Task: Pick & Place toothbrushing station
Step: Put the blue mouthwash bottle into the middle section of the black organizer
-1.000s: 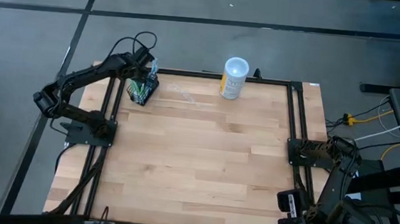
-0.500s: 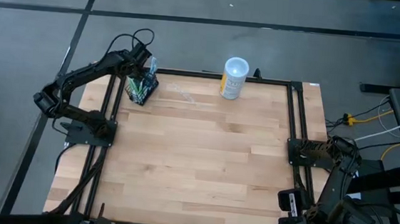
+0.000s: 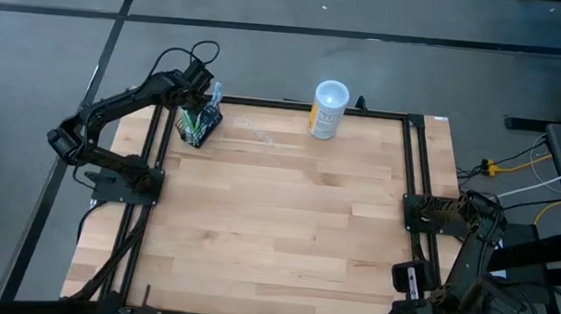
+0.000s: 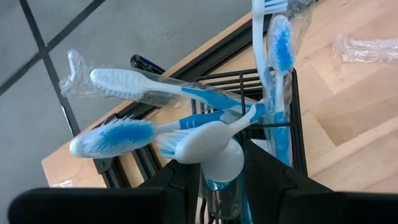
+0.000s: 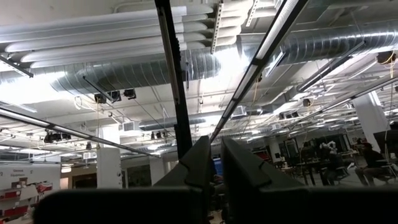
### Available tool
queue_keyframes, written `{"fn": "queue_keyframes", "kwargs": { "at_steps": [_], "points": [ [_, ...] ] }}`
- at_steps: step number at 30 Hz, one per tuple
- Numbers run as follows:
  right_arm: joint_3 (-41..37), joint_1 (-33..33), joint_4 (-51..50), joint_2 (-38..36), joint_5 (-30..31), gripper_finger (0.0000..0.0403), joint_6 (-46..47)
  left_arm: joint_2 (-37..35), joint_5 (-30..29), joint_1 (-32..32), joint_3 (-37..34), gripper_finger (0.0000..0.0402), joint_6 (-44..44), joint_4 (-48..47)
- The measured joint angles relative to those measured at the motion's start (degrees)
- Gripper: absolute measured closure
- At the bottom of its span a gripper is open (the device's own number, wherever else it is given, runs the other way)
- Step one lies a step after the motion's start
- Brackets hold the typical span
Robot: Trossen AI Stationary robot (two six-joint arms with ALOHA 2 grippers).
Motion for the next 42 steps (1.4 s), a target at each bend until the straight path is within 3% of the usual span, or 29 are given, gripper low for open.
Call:
{"fn": "queue_keyframes", "kwargs": {
  "at_steps": [25,42],
  "points": [
    [0.0,0.0,0.6,0.0,-0.2,0.0362,2.4,0.3,5.2,5.1,0.3,0.0314,6.1,0.2],
    [0.0,0.0,0.8,0.0,-0.1,0.0362,2.2,4.3,3.9,0.3,0.7,0.0314,6.0,1.9]
  ]
}}
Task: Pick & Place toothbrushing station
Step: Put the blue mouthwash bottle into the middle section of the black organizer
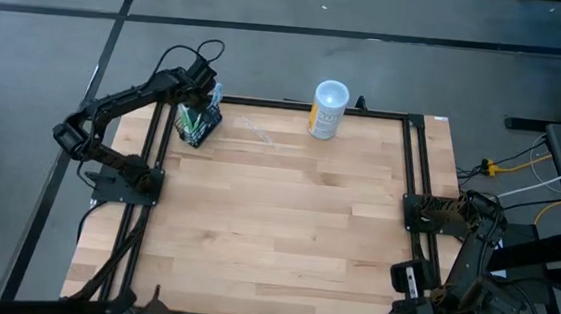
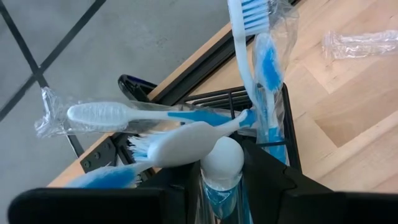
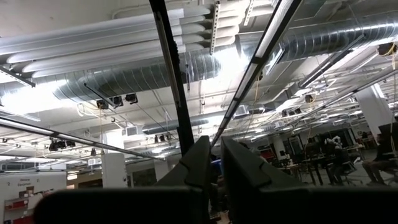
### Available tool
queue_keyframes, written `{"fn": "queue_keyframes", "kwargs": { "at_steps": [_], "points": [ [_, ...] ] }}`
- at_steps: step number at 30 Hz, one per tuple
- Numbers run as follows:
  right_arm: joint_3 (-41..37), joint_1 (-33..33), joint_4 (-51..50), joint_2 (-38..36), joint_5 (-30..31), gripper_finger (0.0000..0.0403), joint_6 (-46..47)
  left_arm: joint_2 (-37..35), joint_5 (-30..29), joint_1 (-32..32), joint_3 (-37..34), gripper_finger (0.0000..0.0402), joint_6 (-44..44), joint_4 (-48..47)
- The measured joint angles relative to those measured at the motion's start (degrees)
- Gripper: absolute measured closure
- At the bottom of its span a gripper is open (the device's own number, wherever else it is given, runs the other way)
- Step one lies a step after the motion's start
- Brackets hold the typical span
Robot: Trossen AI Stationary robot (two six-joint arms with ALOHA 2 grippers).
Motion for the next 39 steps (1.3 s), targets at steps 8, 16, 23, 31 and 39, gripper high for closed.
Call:
{"fn": "queue_keyframes", "kwargs": {
  "at_steps": [8,16,23,31,39],
  "points": [
    [0.0,0.0,0.9,0.0,0.4,0.0362,-1.5,-1.4,0.0,0.7,0.0,0.0314,-3.0,-1.5],
    [0.0,0.0,1.0,0.0,0.5,0.0362,-1.8,-4.3,-0.3,0.7,-0.2,0.0314,-7.0,-5.5],
    [0.0,0.0,0.9,0.0,0.4,0.0362,-2.6,-7.4,-0.1,-0.1,-0.7,0.0278,-9.1,-8.0],
    [0.0,0.0,0.8,0.0,0.4,0.0362,-3.0,-9.1,0.7,-0.1,-0.8,0.0205,-8.6,-7.7],
    [0.0,0.0,0.8,0.0,0.6,0.0362,-3.0,-9.0,1.8,-0.8,-1.2,0.0208,-7.8,-2.8]
  ]
}}
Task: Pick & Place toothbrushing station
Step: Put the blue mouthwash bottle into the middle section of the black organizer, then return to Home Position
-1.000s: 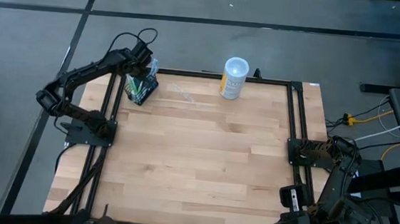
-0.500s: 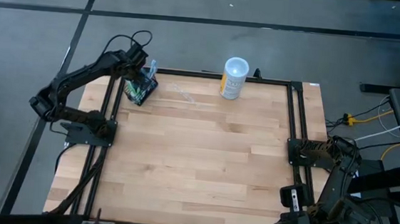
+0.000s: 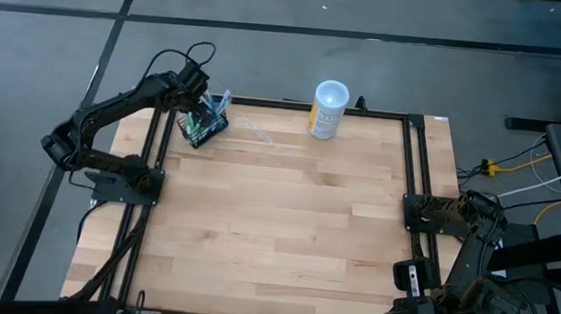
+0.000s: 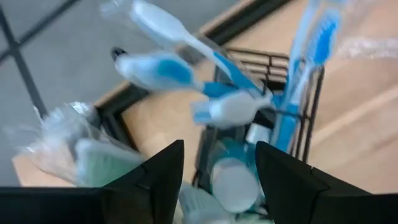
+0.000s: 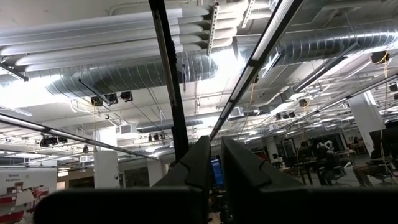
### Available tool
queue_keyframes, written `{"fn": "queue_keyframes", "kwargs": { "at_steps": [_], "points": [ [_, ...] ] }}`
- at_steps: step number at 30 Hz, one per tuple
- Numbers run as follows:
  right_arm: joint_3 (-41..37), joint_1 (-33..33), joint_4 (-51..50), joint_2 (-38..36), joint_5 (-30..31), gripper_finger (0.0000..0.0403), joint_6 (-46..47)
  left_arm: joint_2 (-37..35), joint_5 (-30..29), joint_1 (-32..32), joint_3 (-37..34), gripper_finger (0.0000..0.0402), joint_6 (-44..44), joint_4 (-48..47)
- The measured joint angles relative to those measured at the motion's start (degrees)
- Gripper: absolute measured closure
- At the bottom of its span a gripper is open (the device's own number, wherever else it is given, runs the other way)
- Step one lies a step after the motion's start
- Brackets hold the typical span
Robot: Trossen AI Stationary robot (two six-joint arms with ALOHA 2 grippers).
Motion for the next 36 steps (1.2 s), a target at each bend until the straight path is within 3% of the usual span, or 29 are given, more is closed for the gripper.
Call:
{"fn": "queue_keyframes", "kwargs": {
  "at_steps": [11,17,28,33,36],
  "points": [
    [0.0,0.0,0.1,0.0,0.8,0.0362,-0.1,-1.7,-8.7,-0.9,0.1,0.0205,1.3,4.3],
    [0.0,0.0,0.1,0.0,1.1,0.0362,-0.5,-4.7,-8.8,-0.8,0.2,0.0204,2.1,8.4],
    [0.0,-0.3,0.4,0.0,1.5,0.0362,-1.4,-12.1,-4.2,-2.7,0.3,0.0215,1.9,9.5],
    [0.0,-0.3,0.3,0.0,0.6,0.0362,-1.6,-19.3,7.0,-5.2,0.3,0.0217,3.7,11.1],
    [0.0,-0.3,0.3,0.0,0.4,0.0362,-2.1,-25.2,8.0,-7.7,0.3,0.0217,-0.5,10.9]
  ]
}}
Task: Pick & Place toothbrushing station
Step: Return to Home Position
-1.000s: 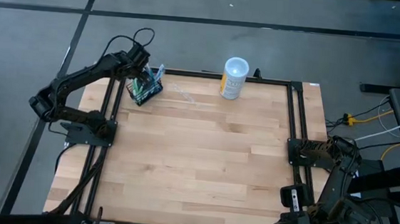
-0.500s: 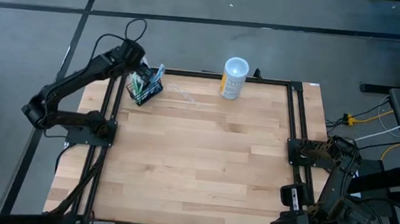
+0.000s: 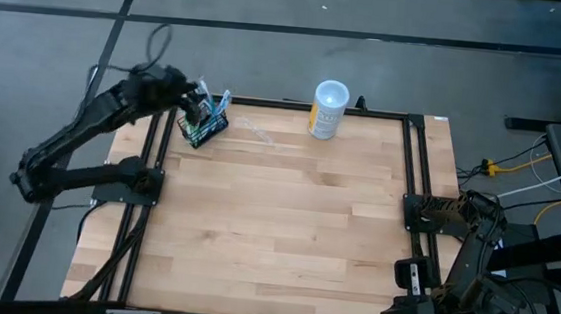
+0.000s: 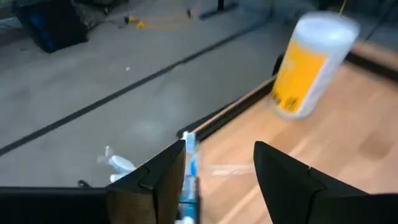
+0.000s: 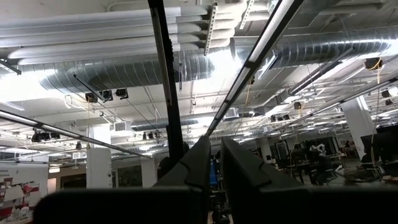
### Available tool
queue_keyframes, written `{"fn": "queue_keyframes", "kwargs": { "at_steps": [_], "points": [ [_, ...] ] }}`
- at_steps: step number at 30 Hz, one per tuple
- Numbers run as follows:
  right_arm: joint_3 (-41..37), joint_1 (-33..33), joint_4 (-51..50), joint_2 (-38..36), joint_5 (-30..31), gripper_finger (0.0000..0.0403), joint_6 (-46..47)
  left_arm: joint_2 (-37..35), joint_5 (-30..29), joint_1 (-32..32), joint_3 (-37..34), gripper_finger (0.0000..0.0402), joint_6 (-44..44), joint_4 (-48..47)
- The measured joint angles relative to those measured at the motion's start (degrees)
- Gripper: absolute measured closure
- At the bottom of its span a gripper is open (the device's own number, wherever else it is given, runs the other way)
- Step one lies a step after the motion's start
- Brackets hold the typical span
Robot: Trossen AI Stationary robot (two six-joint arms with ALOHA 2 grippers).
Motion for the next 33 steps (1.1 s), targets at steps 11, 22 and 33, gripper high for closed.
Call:
{"fn": "queue_keyframes", "kwargs": {
  "at_steps": [11,22,33],
  "points": [
    [0.0,0.0,0.0,0.0,0.1,0.0362,-2.9,-15.1,2.3,-12.9,0.1,0.0218,-16.3,-17.7],
    [0.0,-0.9,-2.9,0.0,16.6,0.0362,-0.5,-16.1,10.9,-33.3,0.1,0.0262,-18.9,3.8],
    [0.0,-4.4,-6.1,0.0,26.8,0.0362,2.6,-12.9,5.2,-48.8,0.0,0.0286,-12.8,36.1]
  ]
}}
